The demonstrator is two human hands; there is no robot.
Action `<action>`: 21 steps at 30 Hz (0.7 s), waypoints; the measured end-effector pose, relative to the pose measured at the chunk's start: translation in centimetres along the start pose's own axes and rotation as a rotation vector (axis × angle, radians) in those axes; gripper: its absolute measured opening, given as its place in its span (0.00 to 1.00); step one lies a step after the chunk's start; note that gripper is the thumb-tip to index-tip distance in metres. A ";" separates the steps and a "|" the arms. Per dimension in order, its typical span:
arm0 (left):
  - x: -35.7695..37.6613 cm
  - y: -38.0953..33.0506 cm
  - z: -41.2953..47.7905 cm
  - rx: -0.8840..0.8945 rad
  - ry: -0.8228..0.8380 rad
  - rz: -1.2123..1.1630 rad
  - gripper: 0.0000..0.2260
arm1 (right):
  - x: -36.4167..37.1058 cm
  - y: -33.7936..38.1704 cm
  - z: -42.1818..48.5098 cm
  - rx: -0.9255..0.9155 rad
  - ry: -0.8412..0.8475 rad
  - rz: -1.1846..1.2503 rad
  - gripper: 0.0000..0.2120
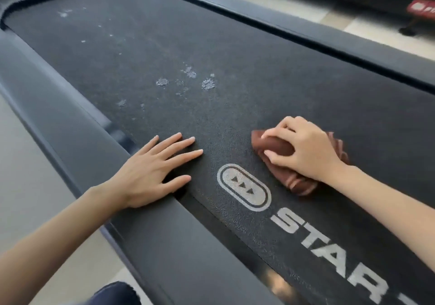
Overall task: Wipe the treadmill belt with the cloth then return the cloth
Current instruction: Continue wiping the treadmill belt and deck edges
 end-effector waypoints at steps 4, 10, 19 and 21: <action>-0.7 3.4 1.4 0.054 -0.005 0.007 0.27 | 2.8 -1.8 8.0 0.470 -0.125 -0.165 0.18; -1.0 6.2 2.5 0.058 -0.078 -0.047 0.35 | 5.6 6.2 7.9 0.368 -0.126 -0.181 0.18; -0.9 6.9 2.0 0.222 -0.072 -0.019 0.35 | 0.8 8.8 -6.0 0.267 -0.053 -0.102 0.14; -1.0 7.5 1.9 0.262 -0.075 -0.034 0.35 | 0.0 7.1 -5.5 0.429 -0.073 -0.141 0.15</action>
Point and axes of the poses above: each hand's wrist, its own z-axis towards the middle knuckle, its own x-axis out of the palm, y = z × x, the point moved 4 cm from there along z, towards the middle knuckle, and after that the axes turned 11 degrees about x, right-handed, at the moved point
